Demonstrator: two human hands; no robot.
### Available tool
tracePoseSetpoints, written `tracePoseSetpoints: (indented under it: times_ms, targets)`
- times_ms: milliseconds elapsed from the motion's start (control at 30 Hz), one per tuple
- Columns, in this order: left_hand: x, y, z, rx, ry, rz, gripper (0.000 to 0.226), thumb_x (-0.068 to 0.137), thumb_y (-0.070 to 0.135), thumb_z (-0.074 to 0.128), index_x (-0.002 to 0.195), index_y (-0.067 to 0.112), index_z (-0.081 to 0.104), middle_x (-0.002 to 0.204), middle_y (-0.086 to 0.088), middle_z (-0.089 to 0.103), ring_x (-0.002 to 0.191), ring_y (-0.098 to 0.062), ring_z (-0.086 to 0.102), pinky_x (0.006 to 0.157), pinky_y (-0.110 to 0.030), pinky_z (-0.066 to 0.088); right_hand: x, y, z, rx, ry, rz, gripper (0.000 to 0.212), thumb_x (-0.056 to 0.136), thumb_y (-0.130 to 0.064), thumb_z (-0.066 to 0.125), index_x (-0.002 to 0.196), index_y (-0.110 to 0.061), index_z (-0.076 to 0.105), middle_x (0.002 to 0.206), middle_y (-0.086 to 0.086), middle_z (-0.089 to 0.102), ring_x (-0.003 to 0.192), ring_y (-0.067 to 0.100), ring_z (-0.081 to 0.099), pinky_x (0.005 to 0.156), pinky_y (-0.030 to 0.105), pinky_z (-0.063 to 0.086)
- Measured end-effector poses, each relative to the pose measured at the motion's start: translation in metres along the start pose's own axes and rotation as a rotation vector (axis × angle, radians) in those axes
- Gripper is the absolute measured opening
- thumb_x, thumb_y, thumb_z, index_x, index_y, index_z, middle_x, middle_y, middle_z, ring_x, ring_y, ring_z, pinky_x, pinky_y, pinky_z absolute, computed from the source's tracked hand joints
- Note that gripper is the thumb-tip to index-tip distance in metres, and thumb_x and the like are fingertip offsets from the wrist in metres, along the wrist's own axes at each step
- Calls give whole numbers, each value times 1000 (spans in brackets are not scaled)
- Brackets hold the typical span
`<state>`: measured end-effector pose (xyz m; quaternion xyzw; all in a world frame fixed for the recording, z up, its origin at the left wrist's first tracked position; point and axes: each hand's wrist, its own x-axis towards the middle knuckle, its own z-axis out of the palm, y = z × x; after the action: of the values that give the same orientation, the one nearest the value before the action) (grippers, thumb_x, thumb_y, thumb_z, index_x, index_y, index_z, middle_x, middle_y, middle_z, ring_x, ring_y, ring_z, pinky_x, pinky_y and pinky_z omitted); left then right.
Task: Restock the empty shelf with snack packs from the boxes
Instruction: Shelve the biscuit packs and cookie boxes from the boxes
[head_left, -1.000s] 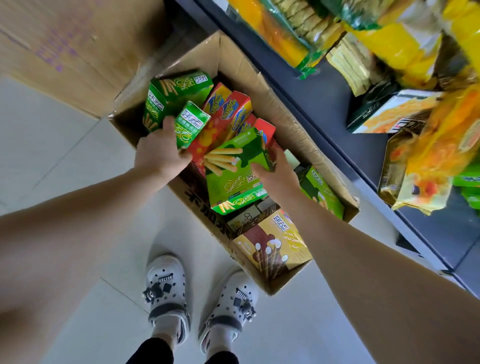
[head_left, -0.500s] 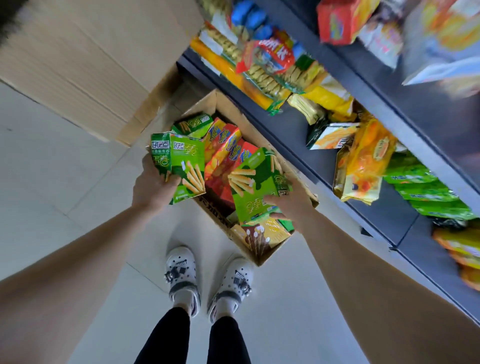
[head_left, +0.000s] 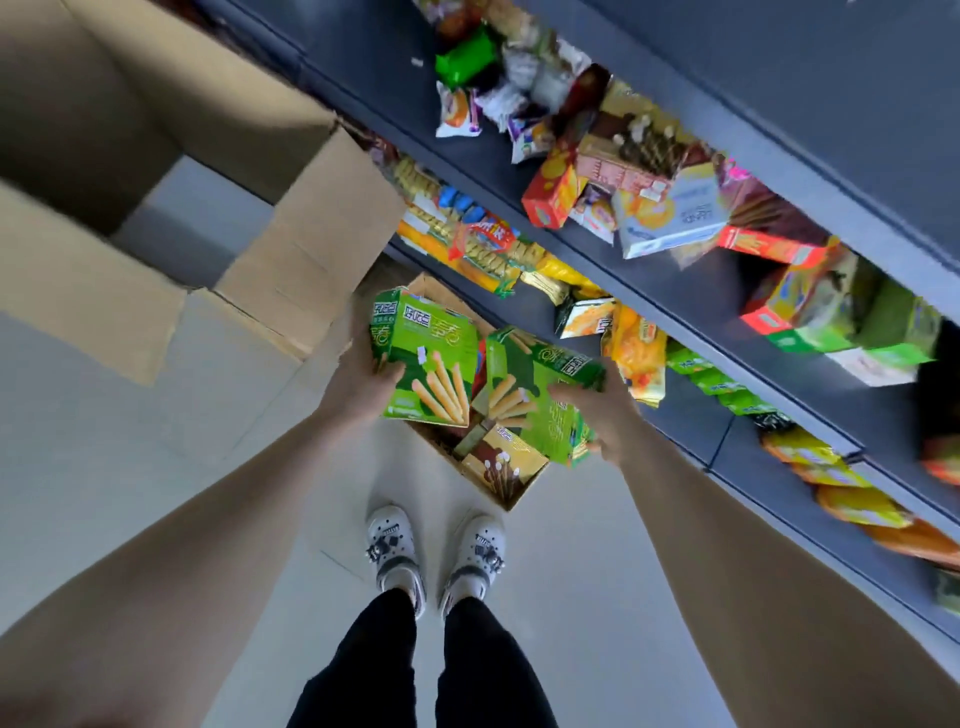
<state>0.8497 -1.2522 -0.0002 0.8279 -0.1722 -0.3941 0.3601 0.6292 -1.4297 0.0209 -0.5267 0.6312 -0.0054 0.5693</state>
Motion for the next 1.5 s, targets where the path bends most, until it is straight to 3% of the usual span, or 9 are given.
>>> tracePoseSetpoints:
  times_ms: [233,333,467,600,733,900,1100,1300,1500]
  targets:
    - [-32,66,-40,-56,-103,221,63,93,2,57,147,22,31,140,-6,49,129,-24,47,111,-50,37,-81,-54,-42,-7,57,-110,74,57,-61,86,117,-41,47,113,-3,62,105,29,62,90,58,54]
    - [-46,104,-57,-90,-137,281,65,92,5,59,149,18,29,139,-6,50,129,-24,48,112,-50,36,-92,-64,-72,-12,35,-135,75,33,-51,94,93,-50,49,111,6,66,99,33,68,84,62,55]
    - [-63,151,-74,-121,-170,333,65,96,6,57,151,23,27,136,0,54,124,-22,53,111,-45,38,-110,-88,-111,-104,-29,-176,92,23,-53,99,105,-29,67,106,8,73,98,31,69,88,52,53]
    - [-66,197,-90,-35,-164,417,61,95,15,60,149,22,32,134,2,52,124,-21,51,111,-40,37,-171,-125,-142,-8,33,-243,73,55,-42,94,117,-19,64,111,6,68,98,26,59,89,40,41]
    - [-63,242,-98,-83,-150,498,67,86,34,61,148,28,36,140,-5,55,124,-24,54,111,-47,39,-208,-144,-184,108,61,-330,35,86,-15,76,117,-21,63,114,5,72,98,22,70,74,29,52]
    - [-96,307,-97,-122,-120,614,47,104,35,43,148,42,32,140,6,52,123,-21,53,105,-40,41,-249,-158,-237,131,218,-461,38,89,-9,71,124,-14,57,110,3,67,79,9,65,52,14,49]
    - [-141,388,-82,-188,-104,780,43,107,35,37,149,27,37,133,6,50,121,-18,50,89,-23,43,-290,-173,-308,62,372,-551,95,47,-63,89,132,-36,58,130,1,64,111,25,66,97,44,53]
    - [-178,472,-47,-351,-269,805,33,105,40,39,132,24,48,129,-7,62,90,-20,66,66,-37,60,-356,-196,-391,-6,595,-648,58,81,-33,81,131,-20,54,114,3,58,83,11,61,60,19,46]
    - [-222,556,12,-490,-358,808,39,104,38,44,140,23,47,135,-3,58,112,-28,62,74,-44,58,-401,-210,-489,9,743,-733,52,82,-39,78,129,-27,57,126,5,60,104,19,61,71,25,45]
